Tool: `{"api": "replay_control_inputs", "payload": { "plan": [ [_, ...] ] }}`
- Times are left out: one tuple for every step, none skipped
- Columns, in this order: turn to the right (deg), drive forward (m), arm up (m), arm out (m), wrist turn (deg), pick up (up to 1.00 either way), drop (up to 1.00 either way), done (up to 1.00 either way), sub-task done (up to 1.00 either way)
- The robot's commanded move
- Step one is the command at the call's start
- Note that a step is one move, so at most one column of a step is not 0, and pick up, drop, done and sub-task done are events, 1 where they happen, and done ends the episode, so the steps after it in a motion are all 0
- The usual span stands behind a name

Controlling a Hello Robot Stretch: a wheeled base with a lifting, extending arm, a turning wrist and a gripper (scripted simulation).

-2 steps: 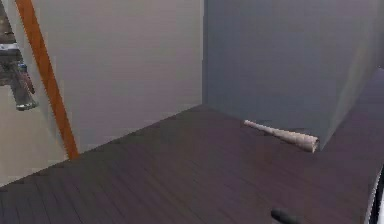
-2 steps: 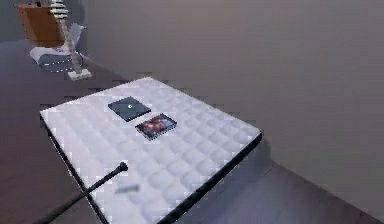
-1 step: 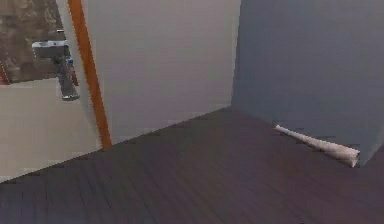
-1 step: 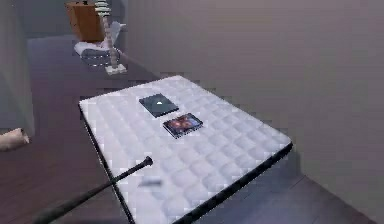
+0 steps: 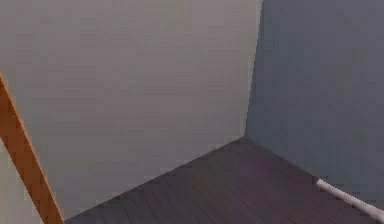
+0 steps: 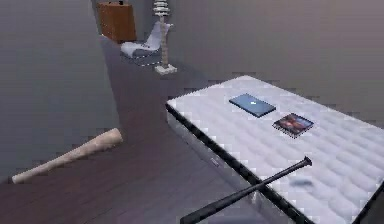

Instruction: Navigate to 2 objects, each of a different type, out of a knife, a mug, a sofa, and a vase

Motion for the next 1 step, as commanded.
{"api": "replay_control_inputs", "payload": {
  "plan": [
    [-3.0,0.00,0.00,0.00,0.0,0.00,0.00,0.00,0.00]
  ]
}}
